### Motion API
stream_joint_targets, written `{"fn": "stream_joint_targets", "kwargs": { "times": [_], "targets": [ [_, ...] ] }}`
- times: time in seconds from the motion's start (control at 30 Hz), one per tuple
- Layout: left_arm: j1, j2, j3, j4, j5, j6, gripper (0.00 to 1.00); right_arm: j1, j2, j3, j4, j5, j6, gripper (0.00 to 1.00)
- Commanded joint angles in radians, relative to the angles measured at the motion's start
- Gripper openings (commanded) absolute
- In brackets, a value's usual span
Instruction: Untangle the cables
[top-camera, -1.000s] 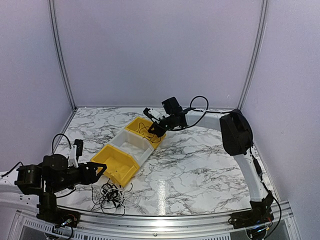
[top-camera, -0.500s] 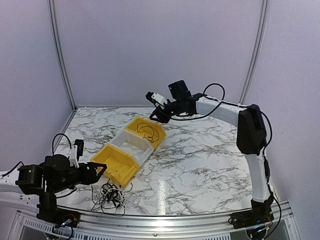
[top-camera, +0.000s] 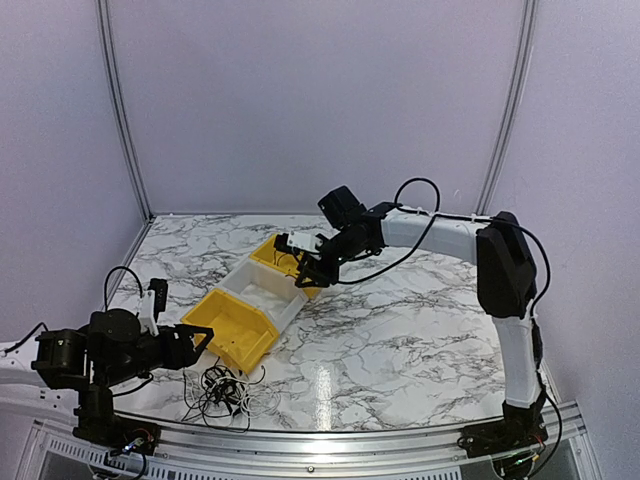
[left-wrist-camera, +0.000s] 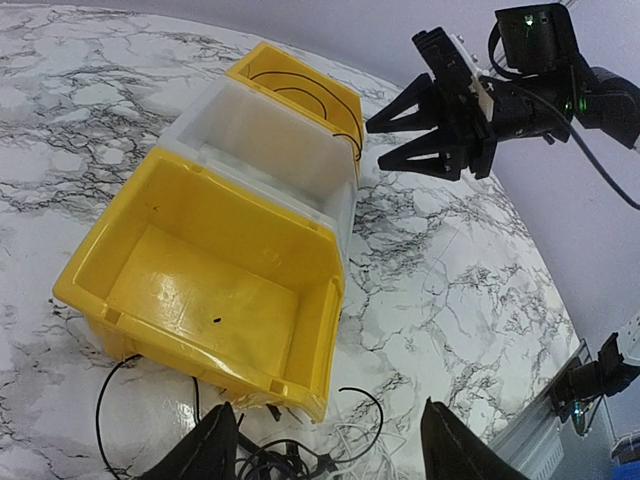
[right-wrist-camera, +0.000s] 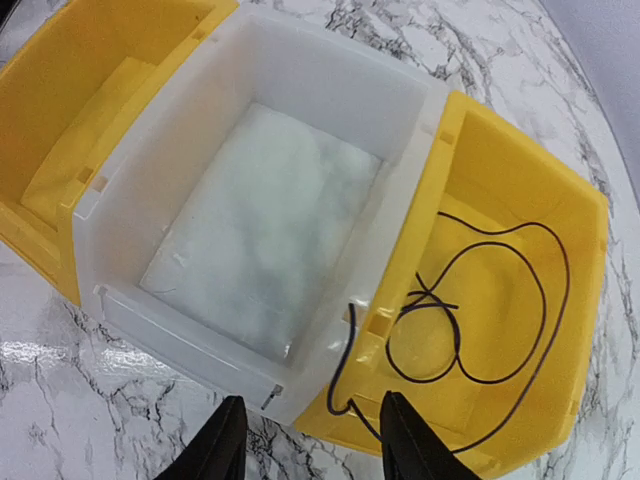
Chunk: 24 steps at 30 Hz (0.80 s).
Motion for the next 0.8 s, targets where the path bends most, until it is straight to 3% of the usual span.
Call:
{"fn": "stream_joint_targets", "kwargs": {
  "times": [0.0,0.53,0.77],
  "targets": [
    [-0.005,0.005,0.013,-0.004,-0.004,0.005,0.66,0.023,0.038,0.038,-0.005,0.058,-0.004,0.46],
    [-0.005,0.018,0.009,-0.004,-0.020,0.004,0.65,0.029,0.085,0.063,0.076,0.154,0.090,0.28],
    [-0.005,0.021,0.012,-0.005,-0.029,0.013,0.66,0.030,0.113,0.101,0.076,0.150,0.093,0.10]
  ]
}}
